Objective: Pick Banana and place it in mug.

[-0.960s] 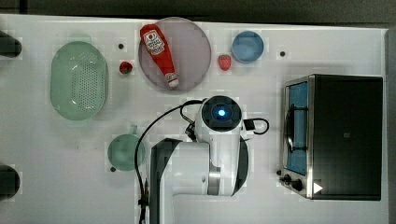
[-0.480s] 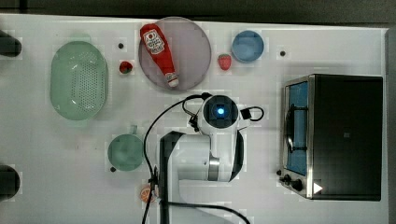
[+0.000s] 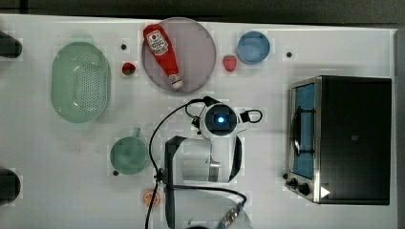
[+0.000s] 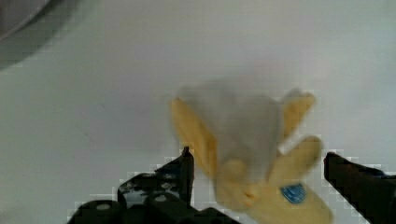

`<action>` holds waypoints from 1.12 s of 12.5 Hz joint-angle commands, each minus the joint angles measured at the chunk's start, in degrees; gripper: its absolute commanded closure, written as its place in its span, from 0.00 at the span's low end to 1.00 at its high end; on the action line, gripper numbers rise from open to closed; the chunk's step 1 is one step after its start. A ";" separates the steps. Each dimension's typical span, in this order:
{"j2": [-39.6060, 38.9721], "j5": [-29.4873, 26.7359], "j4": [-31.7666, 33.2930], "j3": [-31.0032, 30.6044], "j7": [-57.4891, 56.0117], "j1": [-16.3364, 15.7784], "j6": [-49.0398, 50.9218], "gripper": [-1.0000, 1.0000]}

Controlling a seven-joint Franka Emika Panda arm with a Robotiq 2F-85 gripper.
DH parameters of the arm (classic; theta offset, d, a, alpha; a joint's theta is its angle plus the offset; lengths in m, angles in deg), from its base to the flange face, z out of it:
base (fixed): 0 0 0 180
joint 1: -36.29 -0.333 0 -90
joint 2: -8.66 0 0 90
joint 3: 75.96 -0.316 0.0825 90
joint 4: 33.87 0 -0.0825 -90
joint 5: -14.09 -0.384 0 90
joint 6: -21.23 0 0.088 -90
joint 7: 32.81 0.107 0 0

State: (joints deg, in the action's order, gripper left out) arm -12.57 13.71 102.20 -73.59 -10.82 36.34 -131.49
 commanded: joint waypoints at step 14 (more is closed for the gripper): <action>0.03 0.74 1.76 -1.42 -2.19 -0.30 -6.73 0.64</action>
State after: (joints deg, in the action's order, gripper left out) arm -14.88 14.93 104.89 -75.02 -12.22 35.87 -138.32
